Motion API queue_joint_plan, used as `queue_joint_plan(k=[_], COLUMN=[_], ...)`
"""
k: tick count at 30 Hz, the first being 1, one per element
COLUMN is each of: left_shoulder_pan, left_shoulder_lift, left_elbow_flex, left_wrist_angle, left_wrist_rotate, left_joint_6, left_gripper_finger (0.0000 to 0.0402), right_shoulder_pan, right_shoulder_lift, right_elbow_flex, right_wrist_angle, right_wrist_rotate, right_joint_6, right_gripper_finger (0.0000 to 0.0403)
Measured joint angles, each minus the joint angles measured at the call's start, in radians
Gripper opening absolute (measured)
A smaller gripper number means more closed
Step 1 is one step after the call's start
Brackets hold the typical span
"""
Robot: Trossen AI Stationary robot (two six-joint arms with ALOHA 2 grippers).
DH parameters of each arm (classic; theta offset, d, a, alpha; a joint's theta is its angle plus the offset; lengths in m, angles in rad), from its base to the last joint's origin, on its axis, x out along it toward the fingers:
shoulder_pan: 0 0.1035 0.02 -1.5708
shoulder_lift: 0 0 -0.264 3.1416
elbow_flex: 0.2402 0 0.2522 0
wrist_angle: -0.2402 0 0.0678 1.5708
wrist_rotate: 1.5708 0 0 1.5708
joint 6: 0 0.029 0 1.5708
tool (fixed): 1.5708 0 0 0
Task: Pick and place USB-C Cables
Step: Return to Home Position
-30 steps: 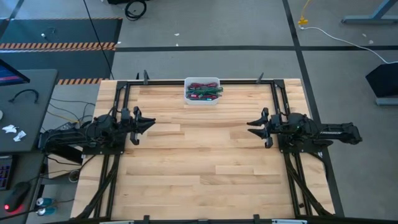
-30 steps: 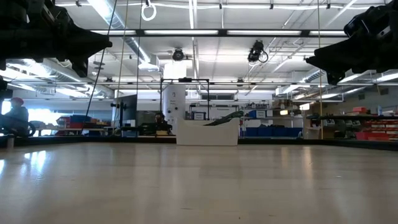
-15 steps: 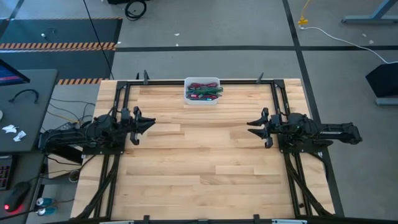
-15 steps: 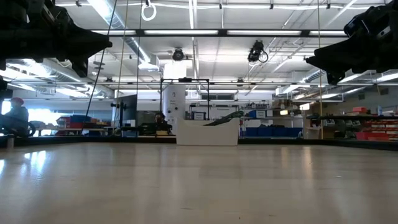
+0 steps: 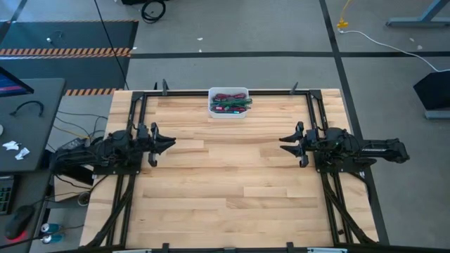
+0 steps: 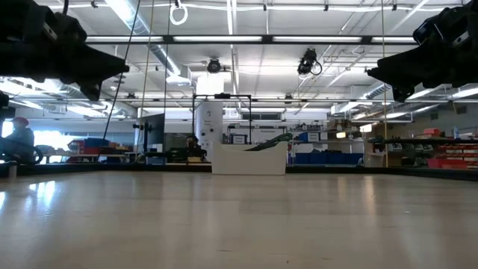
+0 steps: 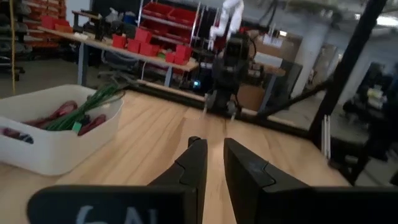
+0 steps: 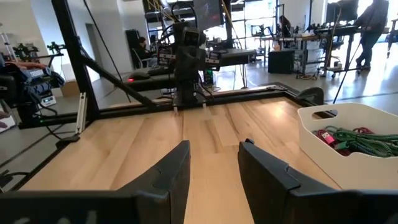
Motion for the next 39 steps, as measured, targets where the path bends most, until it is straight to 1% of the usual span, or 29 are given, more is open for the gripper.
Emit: queue_joint_plan(k=[2, 4, 7, 12, 22, 32, 39], left_shoulder_pan=[0.001, -0.002, -0.009, -0.032, -0.036, -0.036, -0.036], left_shoulder_lift=[-0.009, -0.009, -0.009, -0.007, -0.006, -0.006, -0.006], left_elbow_flex=[0.000, 0.000, 0.000, 0.000, 0.000, 0.000, 0.000], left_wrist_angle=[-0.022, -0.026, -0.022, 0.047, 0.055, 0.056, 0.057], left_wrist_rotate=[0.028, 0.054, 0.063, 0.061, 0.057, 0.057, 0.057], left_joint_6=[0.039, 0.110, 0.161, 0.161, 0.161, 0.161, 0.161], left_gripper_finger=[0.0061, 0.0062, 0.0058, 0.0053, 0.0063, 0.0055, 0.0063], right_shoulder_pan=[0.000, 0.000, 0.000, 0.000, 0.000, 0.000, 0.000], right_shoulder_lift=[0.000, 0.000, 0.000, 0.000, 0.000, 0.000, 0.000], right_elbow_flex=[0.000, 0.000, 0.000, 0.000, 0.000, 0.000, 0.000], right_wrist_angle=[0.000, 0.000, 0.001, 0.001, 0.001, 0.001, 0.001], right_wrist_rotate=[0.000, 0.000, 0.000, 0.000, 0.000, 0.000, 0.000], right_joint_6=[0.000, 0.000, 0.000, 0.000, 0.000, 0.000, 0.000], right_gripper_finger=[0.0140, 0.0140, 0.0140, 0.0140, 0.0140, 0.0140, 0.0140])
